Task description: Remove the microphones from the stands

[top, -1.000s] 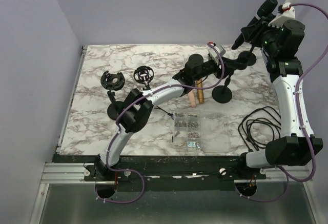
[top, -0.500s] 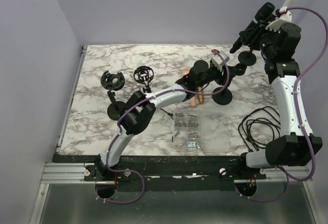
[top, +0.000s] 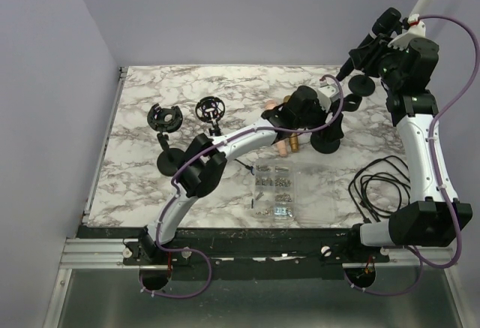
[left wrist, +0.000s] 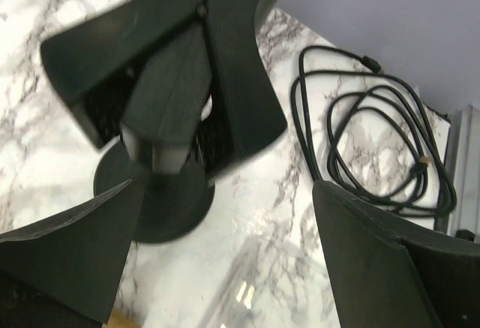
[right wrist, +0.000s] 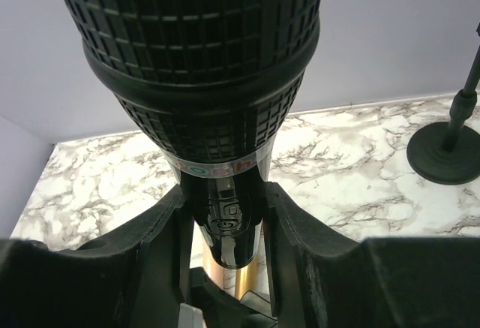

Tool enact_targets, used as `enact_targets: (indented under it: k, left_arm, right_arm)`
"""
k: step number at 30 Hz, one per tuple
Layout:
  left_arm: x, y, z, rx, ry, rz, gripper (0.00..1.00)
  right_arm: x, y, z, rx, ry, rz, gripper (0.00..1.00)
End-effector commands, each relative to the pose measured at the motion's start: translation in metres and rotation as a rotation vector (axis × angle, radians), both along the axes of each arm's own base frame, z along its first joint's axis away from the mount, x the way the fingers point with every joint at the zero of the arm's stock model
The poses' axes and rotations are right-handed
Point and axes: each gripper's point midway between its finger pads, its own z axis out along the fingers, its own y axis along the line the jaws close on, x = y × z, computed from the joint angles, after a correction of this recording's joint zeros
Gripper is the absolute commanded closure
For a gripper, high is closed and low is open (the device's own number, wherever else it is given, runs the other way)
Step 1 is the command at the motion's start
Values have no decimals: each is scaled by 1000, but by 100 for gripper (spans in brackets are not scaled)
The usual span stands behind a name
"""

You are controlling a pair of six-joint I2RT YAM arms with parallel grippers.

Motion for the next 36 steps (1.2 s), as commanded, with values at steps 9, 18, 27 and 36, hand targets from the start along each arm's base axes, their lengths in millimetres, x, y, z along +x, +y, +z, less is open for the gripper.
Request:
enact_targets:
  k: [9,18,27,36]
  left_arm:
    - [-38,89,114,-58,36,37,2]
    - [-88,176,168,-126,121,53,1]
    - [-112,294,238,-112,-138,287,2]
    - [-86,365,211,8,-361,615,2]
  right_arm:
    - [14,30,-36,123,109,135,99]
    - [13,128,-66,111,244,374,99]
    - [2,178,-145,-39,504,378,99]
    - [-8,214,-217,-303,676,344,99]
